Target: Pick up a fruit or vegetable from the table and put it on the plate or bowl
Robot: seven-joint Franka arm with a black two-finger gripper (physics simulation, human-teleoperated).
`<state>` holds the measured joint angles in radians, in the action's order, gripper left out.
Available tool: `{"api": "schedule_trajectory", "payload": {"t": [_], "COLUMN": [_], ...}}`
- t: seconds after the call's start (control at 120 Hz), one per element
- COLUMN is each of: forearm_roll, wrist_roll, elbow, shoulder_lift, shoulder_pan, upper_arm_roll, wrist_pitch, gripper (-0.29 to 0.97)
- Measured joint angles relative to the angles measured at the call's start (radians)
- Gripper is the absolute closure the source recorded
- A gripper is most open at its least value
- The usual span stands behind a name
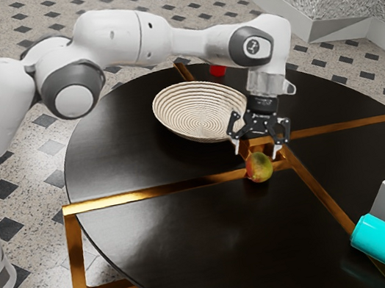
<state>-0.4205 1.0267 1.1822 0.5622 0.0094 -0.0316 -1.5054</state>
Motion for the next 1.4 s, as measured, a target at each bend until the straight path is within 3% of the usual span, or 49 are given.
{"api": "schedule_trajectory", "payload": {"t": [1.05,1.225,1.317,1.4], "forearm_roll": [-0.066,-0.070,-0.065,-0.038], "wrist_roll": [-0.059,-0.062,-0.063,-0.056], "elbow": [0.009,0.007,0.016,0.144], "shoulder_lift": [0.099,0.101,0.049,-0.145], "shoulder_pan": [0.041,0.041,0.034,0.026], "upper_arm_roll": [0.027,0.027,0.021,0.000], "wrist_pitch": [-0.106,-0.116,-0.119,-0.129], "gripper": [0.00,0.26,0.30,0.30]}}
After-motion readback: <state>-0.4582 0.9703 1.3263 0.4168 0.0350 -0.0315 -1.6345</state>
